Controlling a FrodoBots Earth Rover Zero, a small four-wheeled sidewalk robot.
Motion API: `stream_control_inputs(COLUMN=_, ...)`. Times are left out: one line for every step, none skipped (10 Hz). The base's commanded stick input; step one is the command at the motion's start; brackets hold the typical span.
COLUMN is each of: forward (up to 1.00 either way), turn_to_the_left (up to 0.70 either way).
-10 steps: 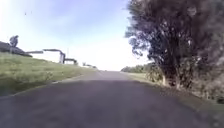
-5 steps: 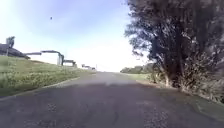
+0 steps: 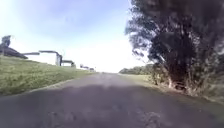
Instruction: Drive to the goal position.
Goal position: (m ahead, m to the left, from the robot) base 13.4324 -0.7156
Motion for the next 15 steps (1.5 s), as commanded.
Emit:
stream_control_inputs(forward=1.00, turn_to_the_left=0.00)
stream_control_inputs(forward=1.00, turn_to_the_left=0.00)
stream_control_inputs(forward=1.00, turn_to_the_left=0.00)
stream_control_inputs(forward=1.00, turn_to_the_left=0.00)
stream_control_inputs(forward=1.00, turn_to_the_left=0.00)
stream_control_inputs(forward=1.00, turn_to_the_left=0.00)
stream_control_inputs(forward=1.00, turn_to_the_left=0.00)
stream_control_inputs(forward=1.00, turn_to_the_left=0.00)
stream_control_inputs(forward=1.00, turn_to_the_left=0.00)
stream_control_inputs(forward=1.00, turn_to_the_left=0.00)
stream_control_inputs(forward=1.00, turn_to_the_left=0.00)
stream_control_inputs(forward=1.00, turn_to_the_left=0.00)
stream_control_inputs(forward=1.00, turn_to_the_left=0.00)
stream_control_inputs(forward=1.00, turn_to_the_left=0.00)
stream_control_inputs(forward=1.00, turn_to_the_left=0.00)
